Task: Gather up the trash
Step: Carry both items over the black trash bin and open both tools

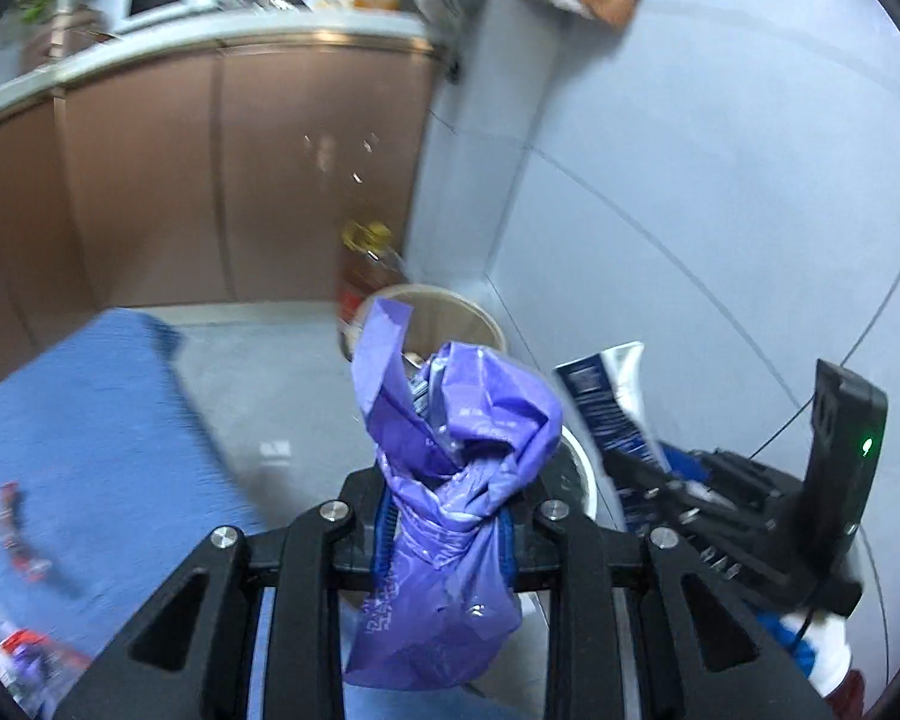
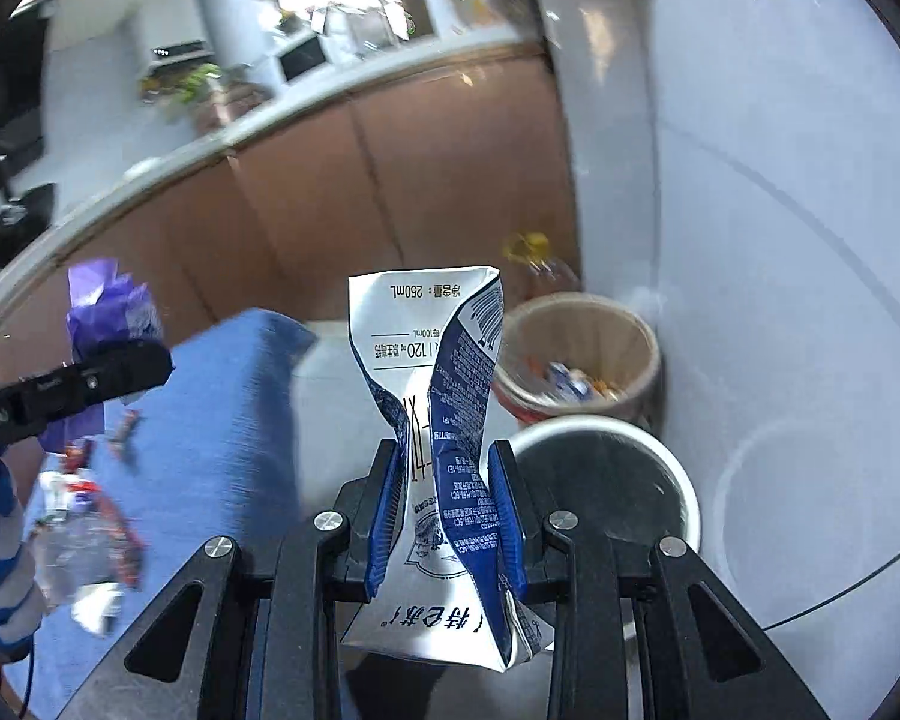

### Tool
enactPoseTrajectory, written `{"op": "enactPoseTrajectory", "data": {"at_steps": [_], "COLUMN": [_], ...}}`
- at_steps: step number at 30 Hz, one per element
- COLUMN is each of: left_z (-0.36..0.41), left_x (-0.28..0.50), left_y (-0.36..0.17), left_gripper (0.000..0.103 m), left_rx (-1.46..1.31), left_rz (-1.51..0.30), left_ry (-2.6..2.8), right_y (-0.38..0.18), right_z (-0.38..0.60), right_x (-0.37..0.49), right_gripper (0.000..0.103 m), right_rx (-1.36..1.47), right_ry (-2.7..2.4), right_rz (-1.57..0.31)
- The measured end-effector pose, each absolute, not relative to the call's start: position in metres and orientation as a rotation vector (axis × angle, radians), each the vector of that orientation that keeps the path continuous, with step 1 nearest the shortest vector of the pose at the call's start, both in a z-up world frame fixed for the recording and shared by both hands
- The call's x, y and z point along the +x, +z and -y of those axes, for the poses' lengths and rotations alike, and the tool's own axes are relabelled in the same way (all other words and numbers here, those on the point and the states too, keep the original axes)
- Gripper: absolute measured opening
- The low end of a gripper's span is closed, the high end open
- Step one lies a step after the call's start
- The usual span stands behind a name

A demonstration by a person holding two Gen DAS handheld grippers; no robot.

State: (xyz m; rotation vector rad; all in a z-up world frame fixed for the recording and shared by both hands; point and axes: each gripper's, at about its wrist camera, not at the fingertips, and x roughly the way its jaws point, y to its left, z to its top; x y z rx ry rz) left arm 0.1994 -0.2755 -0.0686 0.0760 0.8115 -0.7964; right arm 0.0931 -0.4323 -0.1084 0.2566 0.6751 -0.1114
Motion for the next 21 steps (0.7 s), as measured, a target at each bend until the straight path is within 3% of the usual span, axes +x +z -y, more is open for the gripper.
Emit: {"op": "enactPoseTrajectory", "data": {"at_steps": [11,12,14,16,21], "left_z": [0.38,0.385,0.394,0.395,0.393], "left_x": [0.232,0.235,0.24,0.244,0.253], "left_y": [-0.145,-0.151,-0.162,-0.166,-0.166], "left_gripper": [0.03,0.032,0.049,0.056,0.056], "left_rx": [0.128,0.126,0.11,0.094,0.052], "left_rz": [-0.976,-0.991,-1.015,-1.018,-1.025], "left_ry": [-0.858,-0.859,-0.859,-0.846,-0.833], "right_y": [-0.195,-0.199,-0.21,-0.217,-0.223], "right_z": [0.505,0.509,0.516,0.521,0.524], "right_x": [0.126,0.129,0.133,0.134,0.132], "right_gripper": [0.029,0.029,0.029,0.029,0.029], "right_rx": [0.365,0.371,0.38,0.375,0.377], "right_ry": [-0.22,-0.224,-0.242,-0.267,-0.291], "right_rz": [-0.812,-0.819,-0.834,-0.846,-0.856]}}
